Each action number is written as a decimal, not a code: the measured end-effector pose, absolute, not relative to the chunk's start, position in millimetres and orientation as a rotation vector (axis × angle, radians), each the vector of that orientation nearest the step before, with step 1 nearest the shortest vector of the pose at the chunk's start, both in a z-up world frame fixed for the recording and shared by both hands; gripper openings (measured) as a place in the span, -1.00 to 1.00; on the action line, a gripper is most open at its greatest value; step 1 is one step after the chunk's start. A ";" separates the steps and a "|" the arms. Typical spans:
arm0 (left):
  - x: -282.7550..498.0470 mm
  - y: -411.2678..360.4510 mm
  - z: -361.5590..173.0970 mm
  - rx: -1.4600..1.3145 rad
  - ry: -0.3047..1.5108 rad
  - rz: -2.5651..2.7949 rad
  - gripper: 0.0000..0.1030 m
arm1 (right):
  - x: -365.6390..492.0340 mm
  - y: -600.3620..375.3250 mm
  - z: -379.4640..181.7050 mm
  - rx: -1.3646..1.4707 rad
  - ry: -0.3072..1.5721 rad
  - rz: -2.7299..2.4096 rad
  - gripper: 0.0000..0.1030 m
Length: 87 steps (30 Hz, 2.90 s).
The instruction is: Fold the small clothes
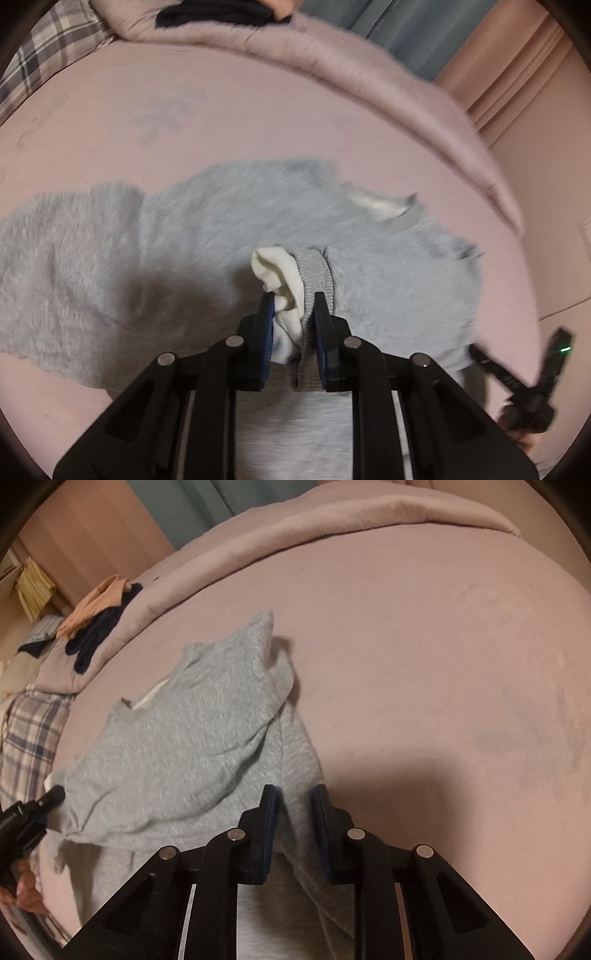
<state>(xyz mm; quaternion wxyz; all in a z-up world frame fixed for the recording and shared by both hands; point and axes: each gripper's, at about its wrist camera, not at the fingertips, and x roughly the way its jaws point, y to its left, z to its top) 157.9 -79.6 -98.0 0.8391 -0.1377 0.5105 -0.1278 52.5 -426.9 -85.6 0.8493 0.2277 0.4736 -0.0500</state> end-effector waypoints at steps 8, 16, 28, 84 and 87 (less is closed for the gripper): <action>155.3 -72.8 -126.2 -0.289 1.112 -0.227 -0.53 | 58.6 -426.6 -85.7 0.454 1.027 -0.129 -0.57; 155.3 -70.6 -128.1 -0.322 1.115 -0.227 -0.53 | 96.2 -433.6 -48.6 0.421 0.973 -0.093 0.03; 151.3 -62.6 -103.5 -0.303 1.062 -0.237 -0.66 | 180.7 -419.2 -61.6 0.314 1.021 -0.094 -0.89; 139.1 -53.9 -92.8 -0.300 1.083 -0.202 0.36 | 201.6 -397.8 -79.9 0.177 1.073 -0.214 -0.58; 124.5 -46.1 -70.0 -0.311 1.032 -0.206 0.58 | 184.2 -397.2 -56.2 0.206 1.009 -0.250 0.48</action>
